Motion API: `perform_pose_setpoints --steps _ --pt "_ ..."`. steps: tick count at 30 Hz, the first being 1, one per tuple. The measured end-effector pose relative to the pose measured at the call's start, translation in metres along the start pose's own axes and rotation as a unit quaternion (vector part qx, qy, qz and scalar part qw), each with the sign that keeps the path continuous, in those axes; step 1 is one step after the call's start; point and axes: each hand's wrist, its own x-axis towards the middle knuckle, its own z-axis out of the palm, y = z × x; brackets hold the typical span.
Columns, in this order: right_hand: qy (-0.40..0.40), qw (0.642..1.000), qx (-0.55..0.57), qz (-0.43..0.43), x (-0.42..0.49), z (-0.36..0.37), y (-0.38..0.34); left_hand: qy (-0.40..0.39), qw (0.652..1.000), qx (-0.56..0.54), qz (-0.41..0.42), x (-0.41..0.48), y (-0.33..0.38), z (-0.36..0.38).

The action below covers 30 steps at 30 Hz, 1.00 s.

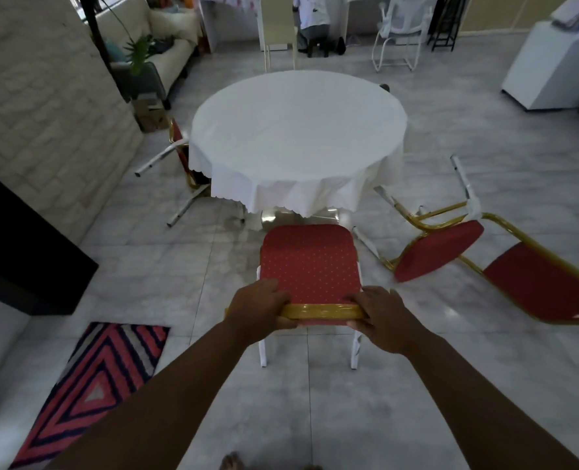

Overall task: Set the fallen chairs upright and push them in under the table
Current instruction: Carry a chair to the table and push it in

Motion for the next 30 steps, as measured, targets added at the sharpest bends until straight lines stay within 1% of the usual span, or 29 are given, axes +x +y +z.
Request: perform_pose_setpoints --steps 3,6,10,13,23,30 --pt "0.042 0.998 0.036 0.017 0.005 0.000 -0.004 0.004 0.998 -0.062 -0.034 0.002 -0.002 0.006" --pt "0.116 0.991 0.054 0.047 0.014 0.003 -0.012 0.030 0.991 -0.112 -0.071 0.005 -0.003 0.013" --pt "0.167 0.979 0.041 0.109 0.034 0.012 -0.014 0.082 0.985 -0.121 -0.091 0.015 -0.007 0.018" --pt "0.190 0.974 0.036 0.120 0.058 0.011 -0.010 0.099 0.983 -0.117 -0.097 0.032 -0.020 0.020" --pt "0.213 0.967 0.052 0.129 0.154 -0.016 0.003 0.084 0.986 -0.102 -0.099 0.110 -0.085 0.017" --pt "0.181 0.971 0.055 0.147 0.215 -0.030 0.025 0.071 0.988 -0.092 -0.103 0.164 -0.122 0.014"
